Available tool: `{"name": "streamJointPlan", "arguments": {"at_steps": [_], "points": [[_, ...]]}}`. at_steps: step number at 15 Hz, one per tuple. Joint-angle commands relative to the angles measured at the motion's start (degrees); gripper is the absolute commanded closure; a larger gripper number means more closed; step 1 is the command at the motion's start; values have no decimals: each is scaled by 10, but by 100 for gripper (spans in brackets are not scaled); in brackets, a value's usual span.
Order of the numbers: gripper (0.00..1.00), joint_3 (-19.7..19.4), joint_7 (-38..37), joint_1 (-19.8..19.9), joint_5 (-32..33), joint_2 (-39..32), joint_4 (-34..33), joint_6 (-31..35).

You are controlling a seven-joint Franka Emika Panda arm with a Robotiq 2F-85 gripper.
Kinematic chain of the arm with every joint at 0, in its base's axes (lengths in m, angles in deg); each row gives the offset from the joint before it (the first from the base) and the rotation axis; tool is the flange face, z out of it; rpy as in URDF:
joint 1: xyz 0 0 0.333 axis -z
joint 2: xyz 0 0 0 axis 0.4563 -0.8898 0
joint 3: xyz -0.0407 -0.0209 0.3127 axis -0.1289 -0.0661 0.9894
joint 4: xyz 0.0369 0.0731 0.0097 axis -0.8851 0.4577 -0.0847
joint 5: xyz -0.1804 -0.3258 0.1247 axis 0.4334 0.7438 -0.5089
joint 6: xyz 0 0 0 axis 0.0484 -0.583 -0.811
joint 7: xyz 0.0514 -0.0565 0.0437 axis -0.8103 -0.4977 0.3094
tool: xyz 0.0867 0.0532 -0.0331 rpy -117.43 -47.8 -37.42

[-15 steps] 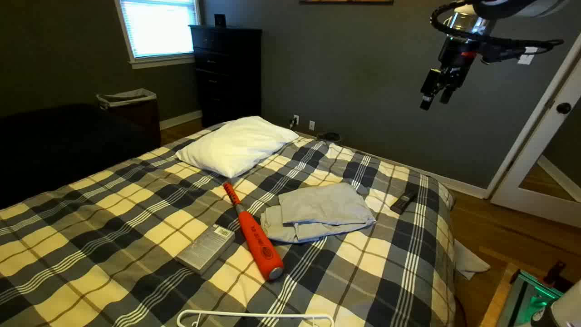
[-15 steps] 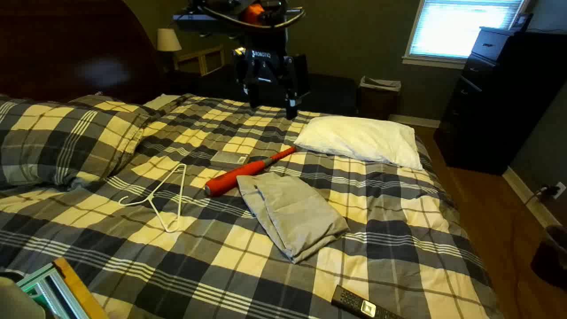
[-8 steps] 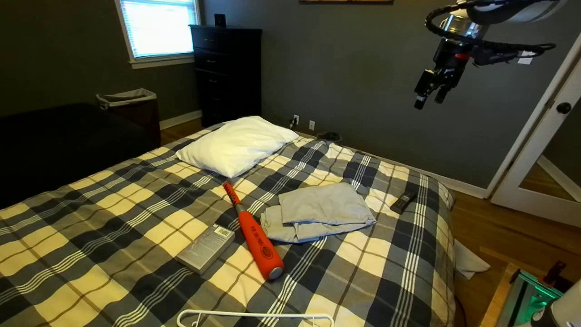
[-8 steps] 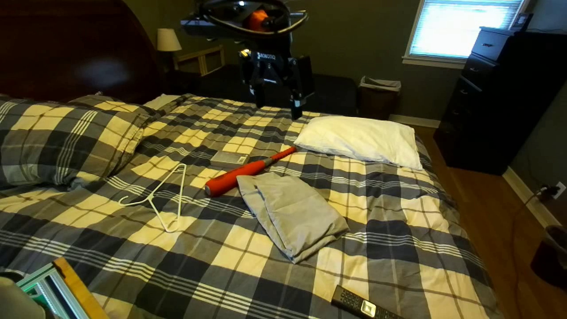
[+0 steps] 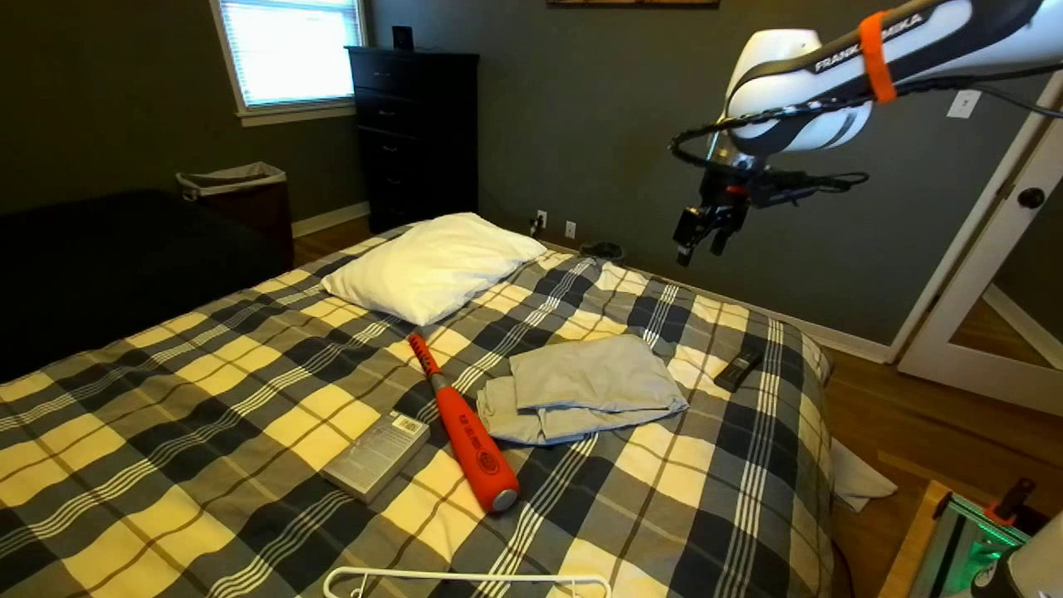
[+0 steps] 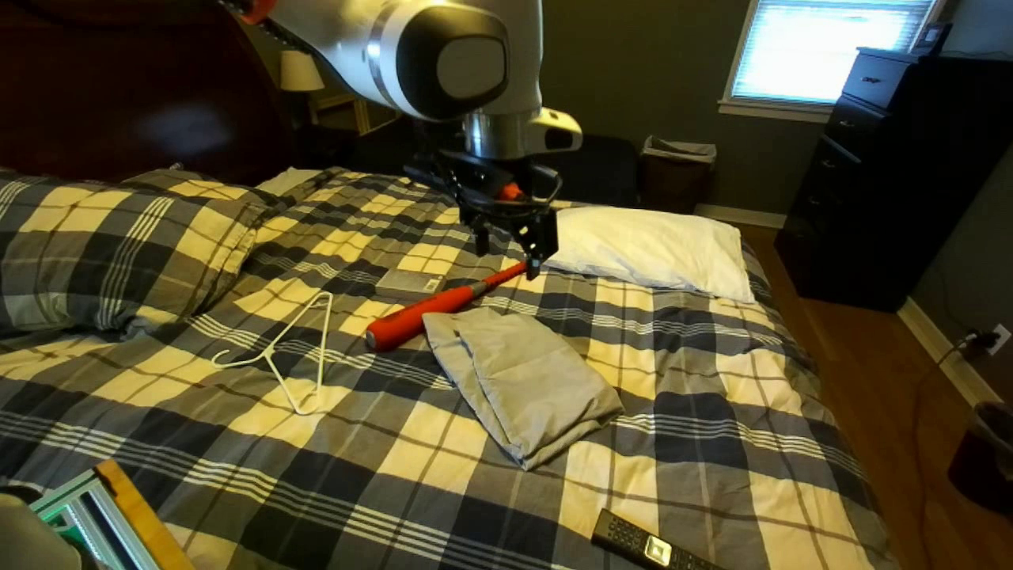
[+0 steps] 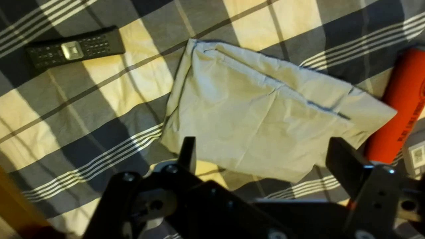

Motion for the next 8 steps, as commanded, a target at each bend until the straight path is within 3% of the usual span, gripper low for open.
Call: {"name": "streamJointPlan", "arguments": {"at_steps": [1,2,7,8], "points": [[0,25,61,-18,-50,-70,-25,-38],[0,24,19,-11,-19,-43,-2,-6],[0,32,44,-15,-32,-71,-20,-21],[0,36,61,-17,-27,-83,-21,1]]}}
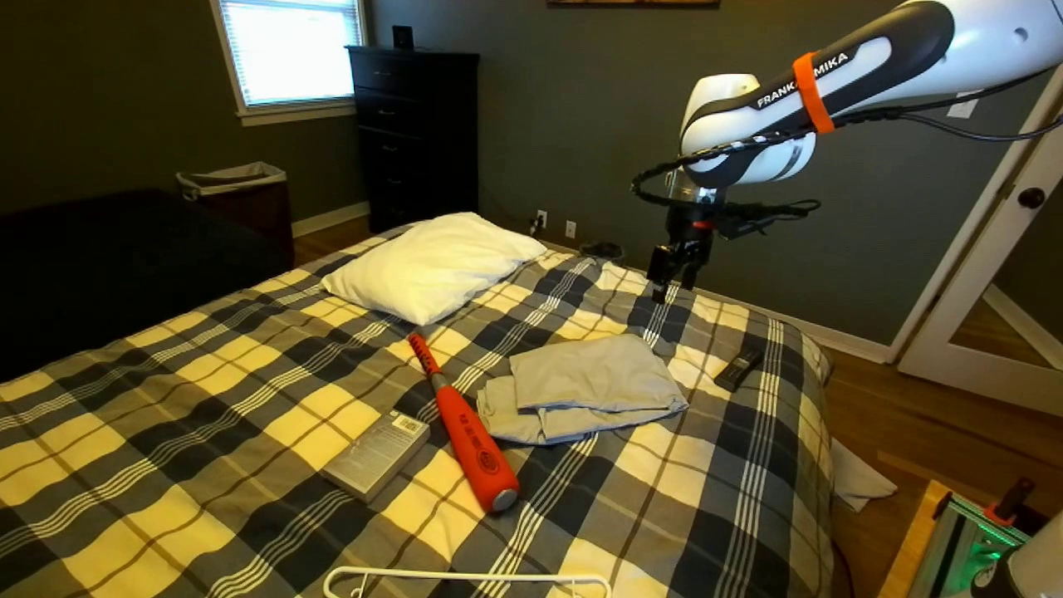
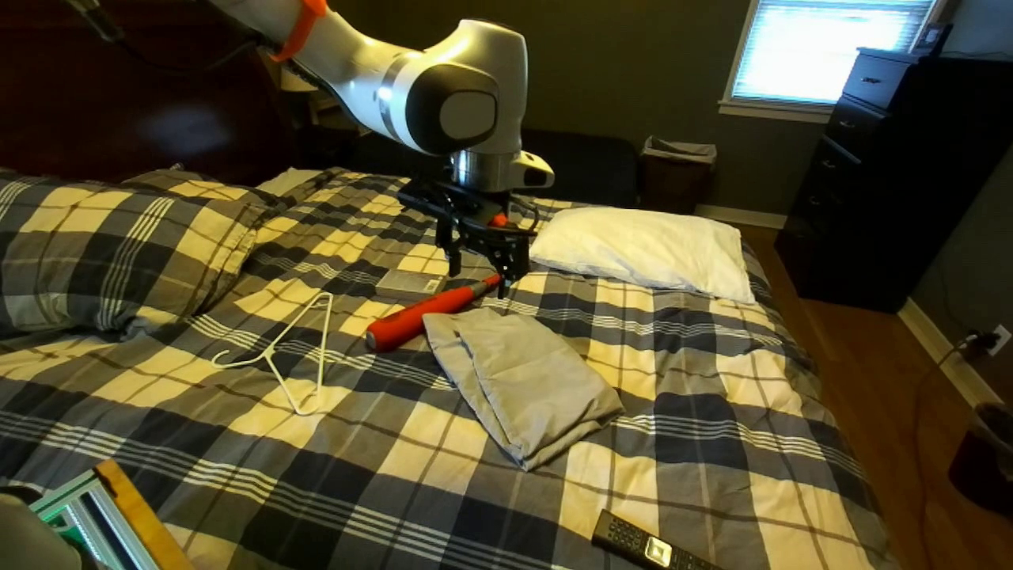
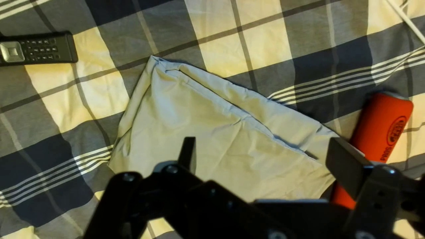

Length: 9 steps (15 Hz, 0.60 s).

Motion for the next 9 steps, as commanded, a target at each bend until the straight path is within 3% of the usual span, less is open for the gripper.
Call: {"name": "streamJointPlan", "arguments": {"at_steps": [1,4,8,9], "points": [[0,12,5,-3,25,-29,-5,43],[0,36,27,-17,32,-91,-22,86],[0,72,36,-46,76,-178,-54,88],[0,90,67,-45,59,-198,-59,89]]}}
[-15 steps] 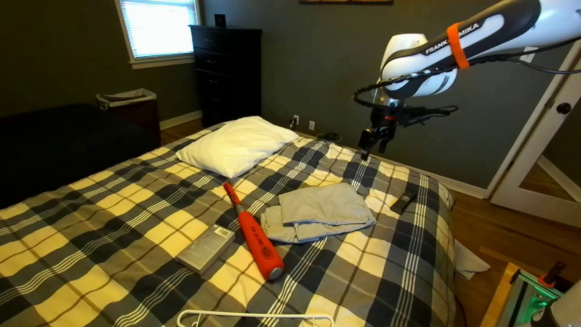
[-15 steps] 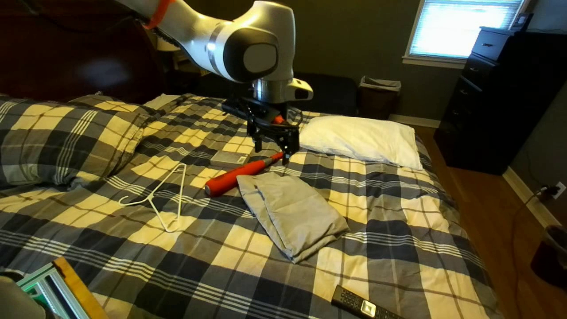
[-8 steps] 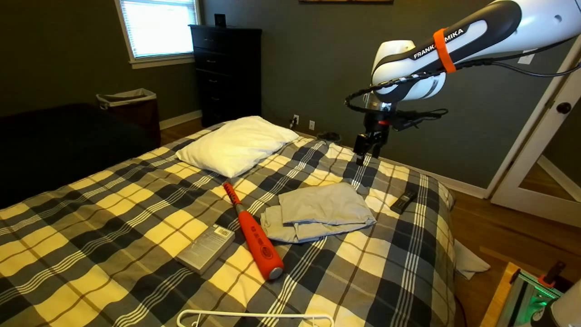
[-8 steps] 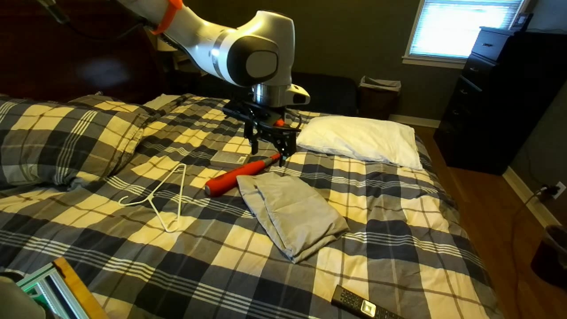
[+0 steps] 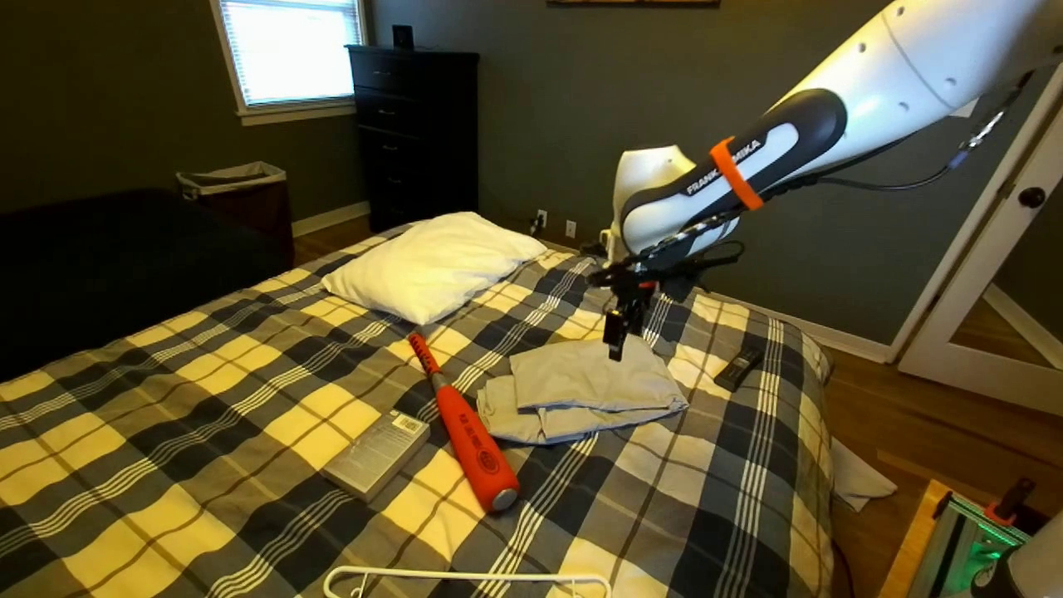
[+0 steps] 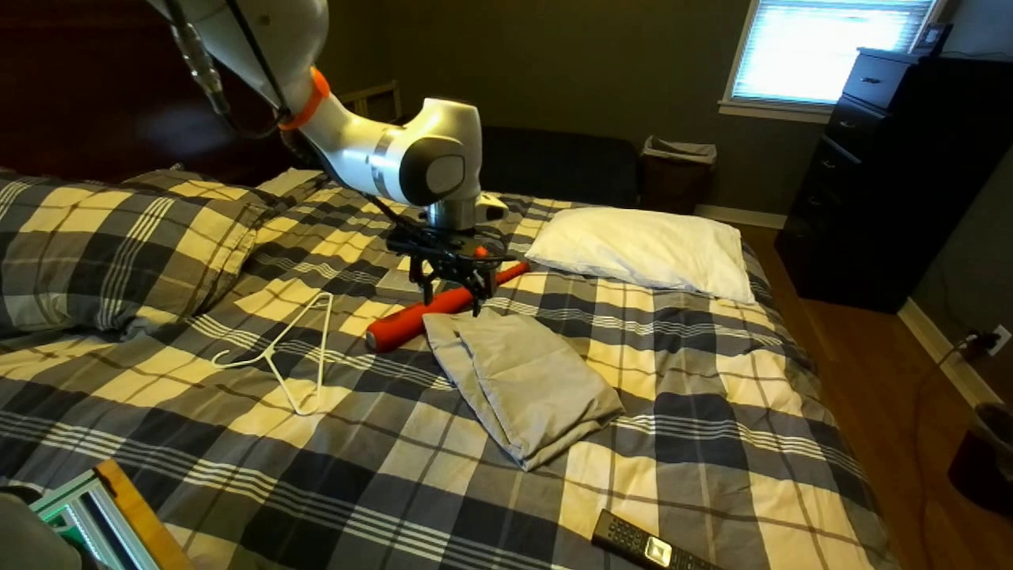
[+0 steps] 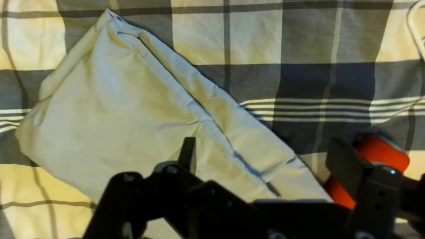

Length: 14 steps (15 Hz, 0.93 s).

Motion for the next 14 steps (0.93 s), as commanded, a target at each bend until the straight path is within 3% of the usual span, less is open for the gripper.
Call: {"name": "streamJointPlan", "arguments": {"at_steps": [1,2,6,14], "points": [[0,43,68,-5,-11,-82,-43,6],[0,29,23,-6,3,-44,-17,0],[0,46,47,-8,0,-82,-39,4],[0,-32,-144,-124,242,-156,-82,56]]}}
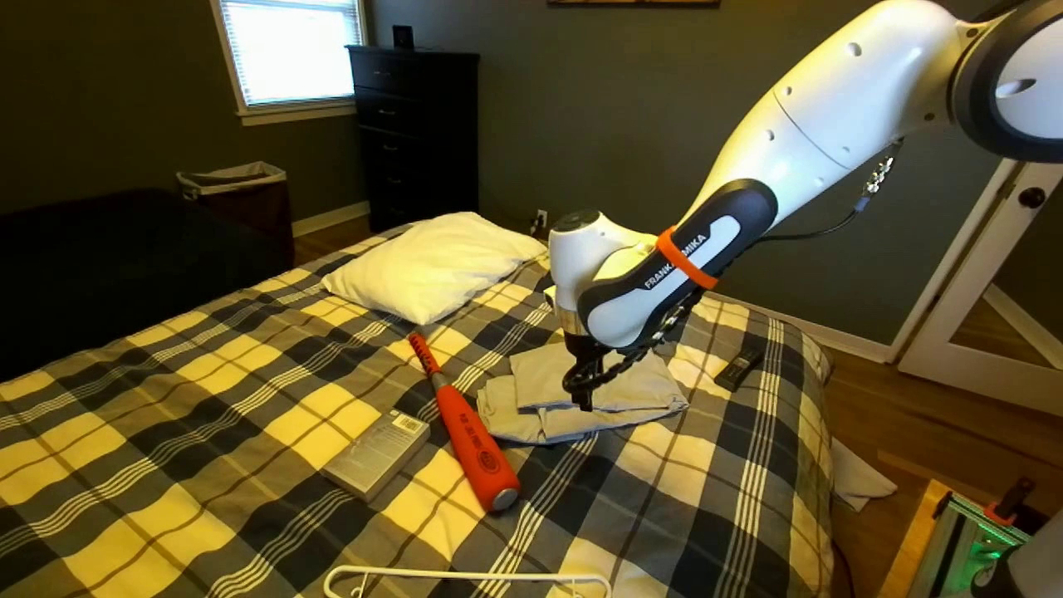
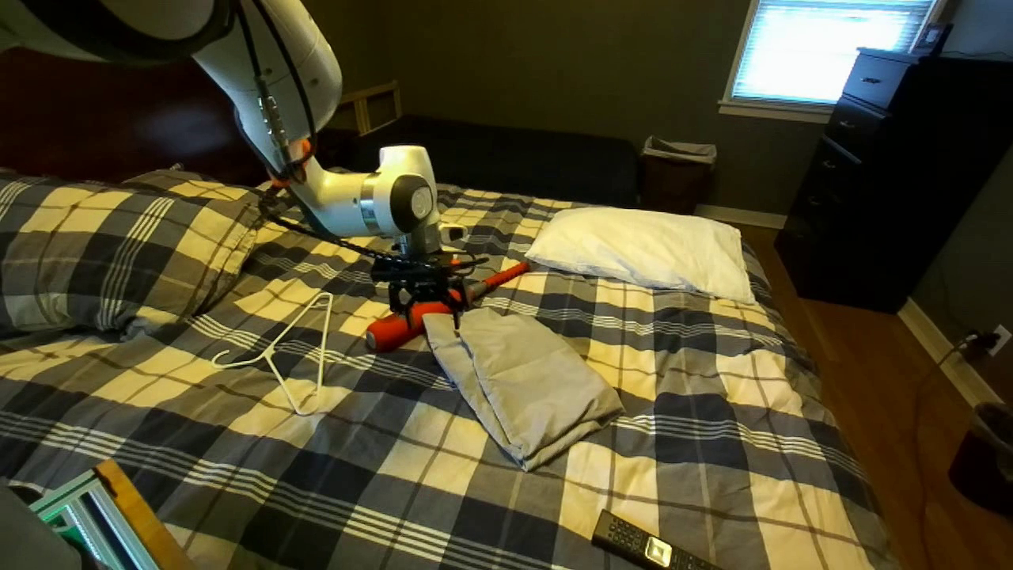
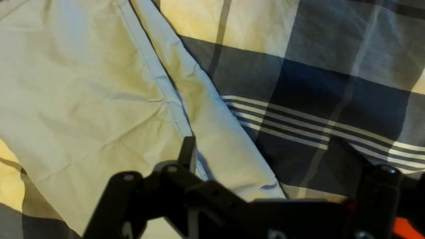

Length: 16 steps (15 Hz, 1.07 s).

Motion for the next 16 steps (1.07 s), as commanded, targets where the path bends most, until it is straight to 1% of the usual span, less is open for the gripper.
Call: {"name": "streamJointPlan", "arguments": {"at_steps": [1,3,5,6,7,8,10,12,14,16], "points": [[0,-47,-79,-54,105,-43,-34,29],[0,-65,-107,-65,143,-59,-52,53],[0,-71,-115,-65,157,-75,-69,67],[0,-61,-102,-54,142,-83,-77,67],[0,-39,-66,-33,112,-89,-82,72],[0,-55,-88,-52,129,-65,-62,59],[0,-50,-78,-45,122,-77,-72,63],[0,-59,-95,-54,137,-81,-67,77],[0,-79,-127,-74,166,-80,-61,86],[0,-96,-152,-84,200,-81,-60,97]]}}
